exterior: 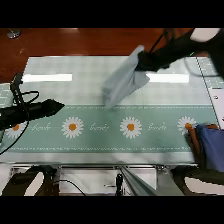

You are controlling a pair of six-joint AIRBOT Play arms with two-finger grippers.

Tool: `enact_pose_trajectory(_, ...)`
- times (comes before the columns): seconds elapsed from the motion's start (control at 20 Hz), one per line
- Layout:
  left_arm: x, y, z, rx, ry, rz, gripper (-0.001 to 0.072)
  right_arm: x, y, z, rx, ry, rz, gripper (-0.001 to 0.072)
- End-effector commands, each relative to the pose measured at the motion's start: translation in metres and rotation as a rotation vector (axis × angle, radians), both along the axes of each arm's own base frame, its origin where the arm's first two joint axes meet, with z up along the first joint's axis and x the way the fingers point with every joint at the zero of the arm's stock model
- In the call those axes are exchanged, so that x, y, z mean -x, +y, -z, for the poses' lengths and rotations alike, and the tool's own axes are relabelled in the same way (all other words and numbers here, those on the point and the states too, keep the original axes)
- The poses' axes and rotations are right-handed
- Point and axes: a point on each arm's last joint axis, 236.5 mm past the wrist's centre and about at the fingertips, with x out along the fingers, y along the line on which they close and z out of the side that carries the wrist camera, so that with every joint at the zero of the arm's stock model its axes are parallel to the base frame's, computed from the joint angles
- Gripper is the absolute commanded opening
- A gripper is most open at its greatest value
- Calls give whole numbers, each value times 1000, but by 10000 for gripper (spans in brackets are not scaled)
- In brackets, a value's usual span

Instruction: Fold the shirts.

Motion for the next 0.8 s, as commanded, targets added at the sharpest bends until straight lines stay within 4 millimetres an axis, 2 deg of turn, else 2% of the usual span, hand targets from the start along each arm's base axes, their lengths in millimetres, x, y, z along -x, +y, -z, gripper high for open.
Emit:
enact_pose_trajectory(0.0, -1, 0, -1, 2, -3, -2, 22, 13, -69, -78, 95, -65, 151, 24)
enact_pose_trajectory(0.05, -1, -1, -2, 10, -3, -4, 22, 20, -90, -86, 98, -58, 200, 24)
enact_pose_trajectory(0.2, -2, -7, -8, 53, -8, -9, 21, 55, -177, -89, 188, 43, 426, 24)
enact_pose_trajectory(0.35, -3, -9, -10, 70, -9, -10, 22, 88, -241, -99, 182, 56, 660, 24)
enact_pose_trajectory(0.55, -3, -10, -11, 74, -9, -11, 22, 154, -297, -71, 186, 165, 924, 25)
enact_pose_trajectory(0.75, -3, -10, -11, 74, -10, -12, 22, 238, -330, -34, 281, 265, 1161, 25)
